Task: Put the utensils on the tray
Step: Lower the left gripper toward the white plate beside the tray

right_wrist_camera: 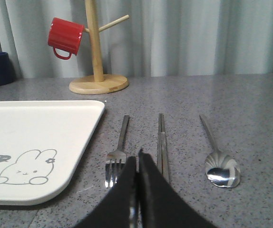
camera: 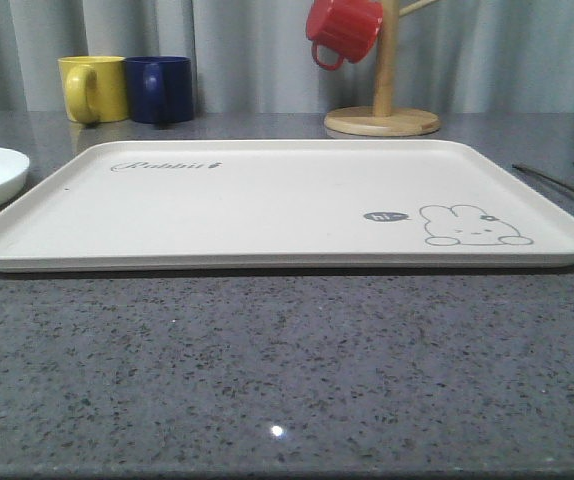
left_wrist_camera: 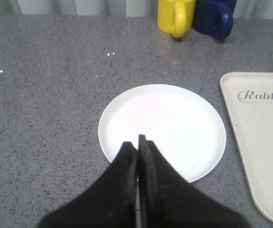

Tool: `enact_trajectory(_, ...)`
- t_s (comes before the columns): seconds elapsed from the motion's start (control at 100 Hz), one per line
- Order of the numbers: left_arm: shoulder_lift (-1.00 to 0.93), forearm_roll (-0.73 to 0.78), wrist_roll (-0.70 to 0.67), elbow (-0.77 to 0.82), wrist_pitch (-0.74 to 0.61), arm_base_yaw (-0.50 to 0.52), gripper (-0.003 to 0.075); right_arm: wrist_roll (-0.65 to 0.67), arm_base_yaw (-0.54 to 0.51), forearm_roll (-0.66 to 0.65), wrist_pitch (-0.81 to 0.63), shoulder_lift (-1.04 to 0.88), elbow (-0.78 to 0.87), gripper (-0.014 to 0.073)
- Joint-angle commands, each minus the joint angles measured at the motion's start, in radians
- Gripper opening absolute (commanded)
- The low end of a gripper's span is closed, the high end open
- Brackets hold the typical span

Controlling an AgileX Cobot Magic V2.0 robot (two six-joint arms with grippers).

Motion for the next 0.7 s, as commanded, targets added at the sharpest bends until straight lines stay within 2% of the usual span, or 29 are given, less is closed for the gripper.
enact_trajectory(0.0,0.082,0.002,-0.006,-0.072,-0.028,-0.008,-0.0019,-0.008,-0.007,-0.004,-0.085,-0.019,0.0,-0.0069)
enact_trajectory(0.29,0.198,0.002,-0.006,-0.08,-0.02,-0.008,-0.0017,-0.008,-0.007,-0.004,-0.085,-0.019,0.0,-0.0069)
enact_trajectory(0.37,0.205,0.003,-0.006,-0.08,0.004,-0.008,0.0007,-0.008,-0.007,-0.004,-0.085,-0.019,0.0,-0.0069)
enact_trajectory(0.46,0.209,0.003,-0.006,-0.08,0.026,-0.008,0.0119,-0.008,-0.007,-0.004,-0.085,-0.019,0.0,-0.0069)
enact_trajectory(0.63,0.209,0.003,-0.006,-0.08,0.051,-0.008,0.0481,-0.008,-0.007,-0.004,-0.085,-0.019,0.0,-0.0069)
enact_trajectory(0.69,0.209,0.001,-0.006,-0.08,0.054,-0.008,0.0538,-0.008,-0.007,-0.004,-0.085,-0.019,0.0,-0.0069)
